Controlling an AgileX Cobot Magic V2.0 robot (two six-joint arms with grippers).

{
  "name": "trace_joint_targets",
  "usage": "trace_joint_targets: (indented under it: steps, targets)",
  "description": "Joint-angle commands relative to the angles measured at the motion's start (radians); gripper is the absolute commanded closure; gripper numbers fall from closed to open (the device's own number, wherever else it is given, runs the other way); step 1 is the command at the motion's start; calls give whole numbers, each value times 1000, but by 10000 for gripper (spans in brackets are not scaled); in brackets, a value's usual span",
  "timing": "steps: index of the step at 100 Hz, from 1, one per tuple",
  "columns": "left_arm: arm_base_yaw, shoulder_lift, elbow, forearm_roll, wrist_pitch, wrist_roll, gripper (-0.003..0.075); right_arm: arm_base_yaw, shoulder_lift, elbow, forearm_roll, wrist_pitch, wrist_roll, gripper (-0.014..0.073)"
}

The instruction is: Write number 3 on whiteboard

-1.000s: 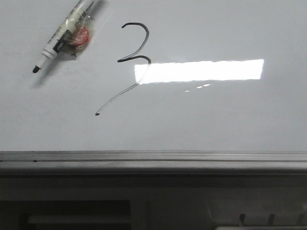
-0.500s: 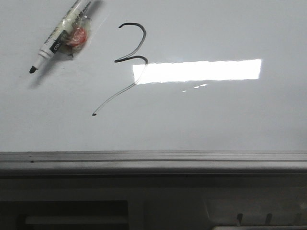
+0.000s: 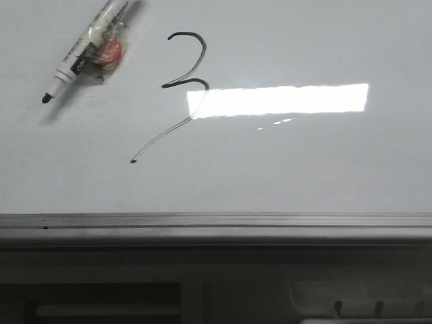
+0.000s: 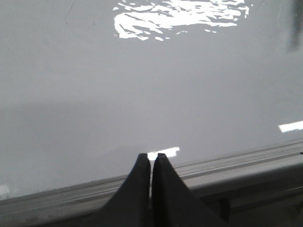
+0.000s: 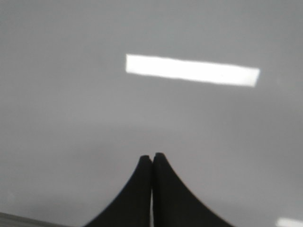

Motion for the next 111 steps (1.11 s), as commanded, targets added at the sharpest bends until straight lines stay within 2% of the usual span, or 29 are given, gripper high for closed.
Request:
trace_joint_targets:
  steps: [1, 14, 30, 47, 111]
  targets:
    - [2, -19, 8, -3, -56, -11, 741, -60, 17, 29, -53, 30, 40, 656]
    - [2, -19, 8, -3, -56, -11, 741, -106, -9, 29, -53, 167, 40, 656]
    - [2, -19, 8, -3, -56, -11, 741, -108, -87, 31, -81, 301, 40, 656]
    - [2, -19, 8, -3, -56, -11, 741, -108, -169, 31, -103, 299, 40, 656]
    - [2, -19, 8, -3, -56, -11, 741, -108, -167, 31, -103, 297, 40, 656]
